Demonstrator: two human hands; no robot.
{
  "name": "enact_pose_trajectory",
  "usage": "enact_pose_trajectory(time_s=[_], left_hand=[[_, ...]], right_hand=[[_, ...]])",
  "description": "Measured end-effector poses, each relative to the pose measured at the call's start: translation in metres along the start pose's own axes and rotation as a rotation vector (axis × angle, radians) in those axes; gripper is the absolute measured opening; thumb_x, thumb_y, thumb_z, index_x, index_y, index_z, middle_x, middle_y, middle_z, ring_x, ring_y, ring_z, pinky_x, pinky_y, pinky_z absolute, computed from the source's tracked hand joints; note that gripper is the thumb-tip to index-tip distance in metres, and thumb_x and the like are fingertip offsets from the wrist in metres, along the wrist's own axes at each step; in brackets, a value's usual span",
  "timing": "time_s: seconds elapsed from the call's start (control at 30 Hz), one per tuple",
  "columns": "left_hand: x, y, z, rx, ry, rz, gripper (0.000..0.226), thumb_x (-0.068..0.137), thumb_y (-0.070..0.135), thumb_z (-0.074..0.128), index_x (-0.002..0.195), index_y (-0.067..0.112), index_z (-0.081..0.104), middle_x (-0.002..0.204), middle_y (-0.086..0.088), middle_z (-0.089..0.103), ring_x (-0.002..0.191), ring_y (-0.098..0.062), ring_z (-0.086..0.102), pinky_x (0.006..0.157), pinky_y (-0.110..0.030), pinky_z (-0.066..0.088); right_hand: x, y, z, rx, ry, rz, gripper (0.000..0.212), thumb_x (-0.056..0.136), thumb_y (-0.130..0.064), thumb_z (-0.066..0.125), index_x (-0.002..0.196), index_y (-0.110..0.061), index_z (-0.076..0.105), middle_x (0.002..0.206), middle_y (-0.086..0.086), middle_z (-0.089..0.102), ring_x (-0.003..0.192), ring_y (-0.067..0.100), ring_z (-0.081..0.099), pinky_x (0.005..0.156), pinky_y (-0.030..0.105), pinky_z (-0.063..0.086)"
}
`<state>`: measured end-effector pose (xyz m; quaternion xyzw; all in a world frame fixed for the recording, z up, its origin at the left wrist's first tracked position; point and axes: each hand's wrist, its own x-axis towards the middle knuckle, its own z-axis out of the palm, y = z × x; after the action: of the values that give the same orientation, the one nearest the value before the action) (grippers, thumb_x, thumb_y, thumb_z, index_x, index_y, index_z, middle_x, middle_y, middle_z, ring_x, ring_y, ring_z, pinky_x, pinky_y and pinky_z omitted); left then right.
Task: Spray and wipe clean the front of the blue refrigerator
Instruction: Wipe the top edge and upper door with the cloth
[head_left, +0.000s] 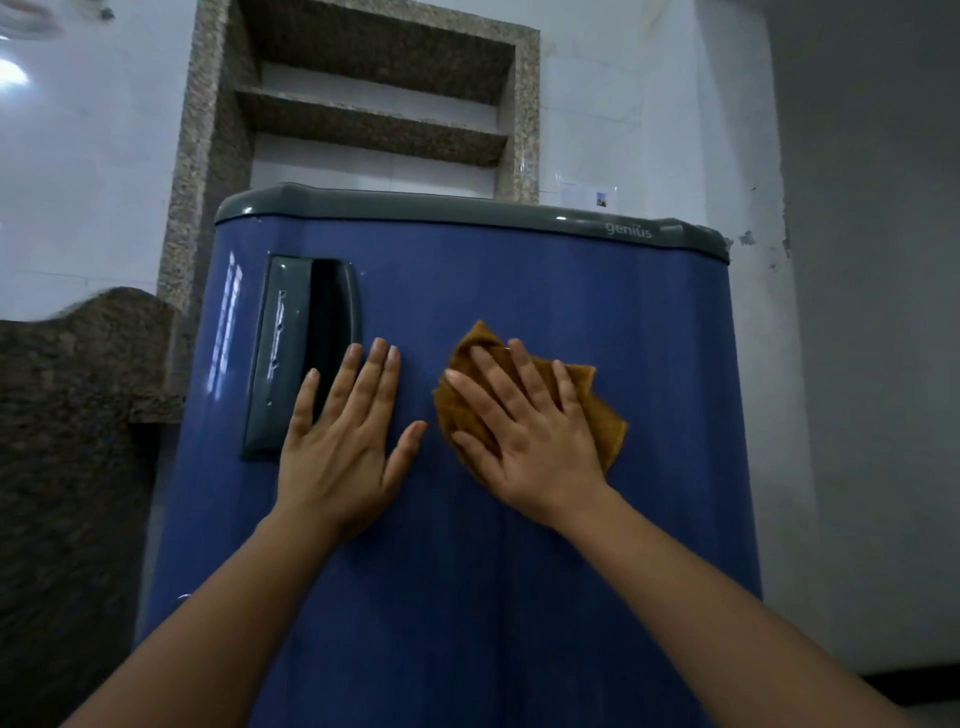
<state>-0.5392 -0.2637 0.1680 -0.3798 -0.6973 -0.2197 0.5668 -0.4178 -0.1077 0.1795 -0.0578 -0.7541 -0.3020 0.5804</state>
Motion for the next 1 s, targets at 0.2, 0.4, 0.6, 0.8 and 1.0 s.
enact_pose_trajectory(time_s=[0.2, 0.4, 0.6, 0.8, 1.0], left_hand=[[-0.005, -0.001, 0.003, -0.091, 0.022, -0.018, 0.071, 0.094, 0.055, 0.004, 0.145, 0.009, 0.024, 0.151, -0.002, 0.020, 0.139, -0.014, 0.014, 0.111, -0.034, 0.001], [-0.007, 0.005, -0.005, -0.286, 0.003, -0.078, 0.074, 0.084, 0.059, 0.002, 0.147, 0.020, 0.008, 0.151, 0.011, -0.002, 0.138, -0.002, -0.009, 0.112, -0.029, -0.004], [-0.016, 0.021, -0.030, -0.736, 0.100, -0.217, 0.056, 0.089, 0.048, 0.037, 0.132, 0.013, 0.048, 0.134, -0.003, 0.050, 0.130, -0.014, 0.037, 0.104, -0.034, 0.027], [-0.007, 0.033, -0.054, -1.469, -0.104, -0.512, 0.019, 0.088, 0.029, 0.059, 0.090, 0.011, 0.067, 0.088, -0.012, 0.070, 0.081, -0.015, 0.064, 0.074, -0.031, 0.049], [0.022, 0.003, -0.047, -1.371, 0.053, -0.652, 0.009, 0.091, 0.018, 0.056, 0.086, 0.016, 0.063, 0.088, -0.008, 0.066, 0.085, -0.021, 0.062, 0.083, -0.039, 0.051]], right_hand=[[0.021, -0.010, 0.000, 0.038, 0.016, 0.376, 0.061, 0.091, -0.057, 0.021, 0.145, -0.031, 0.014, 0.155, -0.005, 0.017, 0.143, 0.024, 0.005, 0.111, 0.051, -0.001], [0.002, -0.043, 0.001, 0.182, 0.039, 0.109, 0.047, 0.096, -0.035, 0.032, 0.141, -0.023, 0.035, 0.148, -0.004, 0.034, 0.141, 0.015, 0.016, 0.114, 0.041, 0.011], [0.006, -0.058, -0.038, 1.058, 0.199, 0.594, 0.025, 0.090, -0.010, 0.057, 0.114, -0.015, 0.056, 0.108, -0.009, 0.063, 0.100, -0.007, 0.055, 0.087, 0.009, 0.042], [0.020, -0.086, -0.055, 1.126, 0.170, 0.640, 0.017, 0.083, -0.011, 0.067, 0.092, -0.024, 0.060, 0.100, -0.002, 0.060, 0.088, -0.001, 0.058, 0.076, 0.011, 0.048], [0.028, -0.082, -0.046, 1.022, 0.052, 0.465, 0.034, 0.088, -0.020, 0.061, 0.122, -0.017, 0.057, 0.117, -0.001, 0.063, 0.109, 0.006, 0.056, 0.096, 0.026, 0.046]])
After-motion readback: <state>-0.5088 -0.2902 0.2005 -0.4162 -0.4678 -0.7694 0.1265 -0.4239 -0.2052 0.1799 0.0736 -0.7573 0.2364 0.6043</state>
